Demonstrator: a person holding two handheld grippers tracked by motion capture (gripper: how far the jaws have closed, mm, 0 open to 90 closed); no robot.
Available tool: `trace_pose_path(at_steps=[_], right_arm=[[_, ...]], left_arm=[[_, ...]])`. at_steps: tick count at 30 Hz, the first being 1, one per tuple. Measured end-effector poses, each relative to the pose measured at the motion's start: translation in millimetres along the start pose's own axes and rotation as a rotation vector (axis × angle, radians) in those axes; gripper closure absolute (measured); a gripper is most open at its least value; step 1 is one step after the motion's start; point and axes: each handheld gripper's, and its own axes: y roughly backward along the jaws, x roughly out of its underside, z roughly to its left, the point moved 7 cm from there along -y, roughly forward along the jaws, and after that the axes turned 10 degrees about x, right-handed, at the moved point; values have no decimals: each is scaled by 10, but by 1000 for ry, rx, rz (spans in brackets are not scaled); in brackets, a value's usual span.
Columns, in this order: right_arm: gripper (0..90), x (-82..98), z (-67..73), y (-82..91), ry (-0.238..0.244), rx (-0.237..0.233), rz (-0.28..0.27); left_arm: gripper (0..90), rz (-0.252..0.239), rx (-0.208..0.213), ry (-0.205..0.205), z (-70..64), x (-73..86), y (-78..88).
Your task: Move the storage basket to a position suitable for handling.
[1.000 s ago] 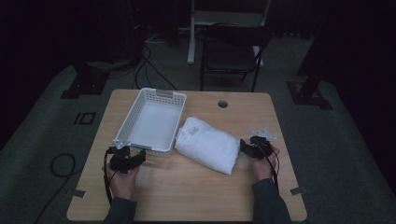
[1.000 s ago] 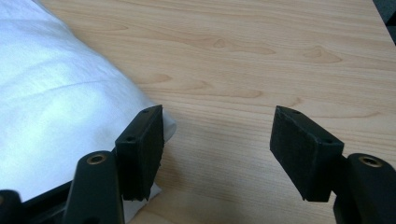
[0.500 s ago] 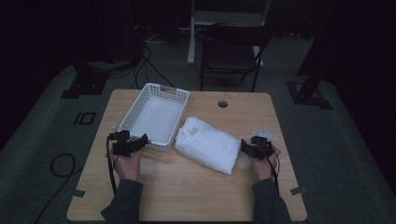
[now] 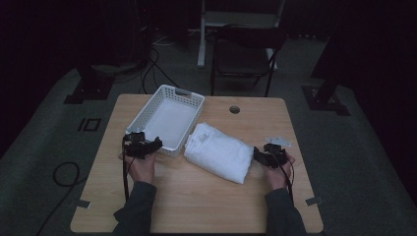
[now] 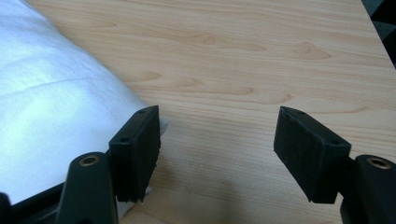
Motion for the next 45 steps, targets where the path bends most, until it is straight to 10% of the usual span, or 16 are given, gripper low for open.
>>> trace_pose_path(at_steps=[5, 28, 45], right_arm=[[321, -3, 6, 3, 5, -3, -2], [365, 1, 47, -12, 28, -25, -9], [482, 44, 213, 7, 49, -107, 14]], left_arm=[[278, 23, -38, -90, -22, -123, -180], [538, 77, -114, -274, 258, -491, -500], [627, 72, 21, -310, 62, -524, -608]])
